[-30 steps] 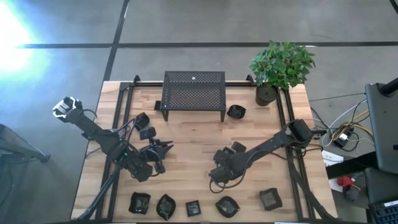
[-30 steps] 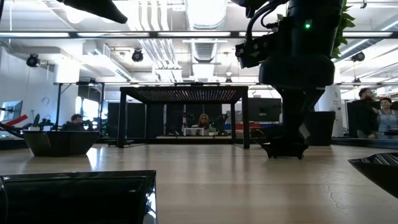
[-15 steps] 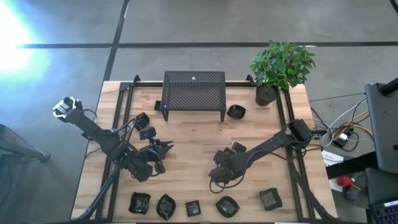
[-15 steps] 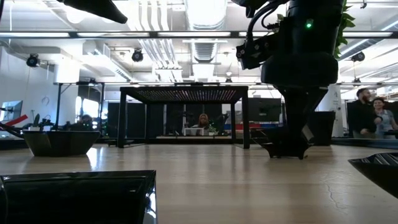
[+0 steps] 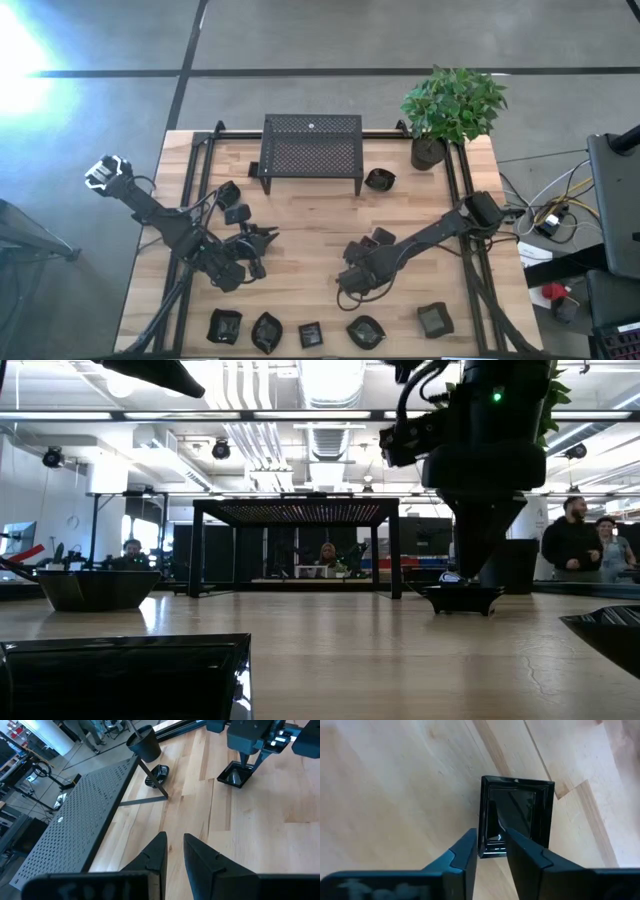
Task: Pick & Place Mini shaped plates
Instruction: Stack the black leaf shaped plate on top of the other black leaf shaped plate
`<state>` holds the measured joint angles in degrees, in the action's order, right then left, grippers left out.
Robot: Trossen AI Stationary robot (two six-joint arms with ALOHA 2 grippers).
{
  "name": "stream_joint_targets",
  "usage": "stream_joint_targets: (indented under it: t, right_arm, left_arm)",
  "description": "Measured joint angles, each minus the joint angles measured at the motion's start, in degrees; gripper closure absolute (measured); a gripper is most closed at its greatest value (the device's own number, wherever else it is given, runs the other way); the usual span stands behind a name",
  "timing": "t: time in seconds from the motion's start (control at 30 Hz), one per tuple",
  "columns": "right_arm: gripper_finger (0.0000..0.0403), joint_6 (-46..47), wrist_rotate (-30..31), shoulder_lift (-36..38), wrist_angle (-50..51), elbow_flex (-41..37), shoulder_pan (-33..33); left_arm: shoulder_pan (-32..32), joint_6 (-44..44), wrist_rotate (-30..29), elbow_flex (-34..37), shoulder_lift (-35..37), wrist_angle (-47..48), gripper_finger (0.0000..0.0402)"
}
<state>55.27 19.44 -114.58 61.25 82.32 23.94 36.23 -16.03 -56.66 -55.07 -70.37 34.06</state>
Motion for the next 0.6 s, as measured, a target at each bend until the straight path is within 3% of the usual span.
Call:
stream_joint_targets:
  t: [0.33,0.6]
  right_arm:
    - [0.031,-0.44,0.44,6.66,0.0,0.24,0.07]
    - [0.0322,-1.87,7.73,12.47,0.0,0.06,1.6]
  left_arm:
    - [0.02,0.0,0.0,0.0,0.0,-0.02,0.0342]
    - [0.02,-0.02,-0.01,-0.02,0.0,-0.03,0.0342]
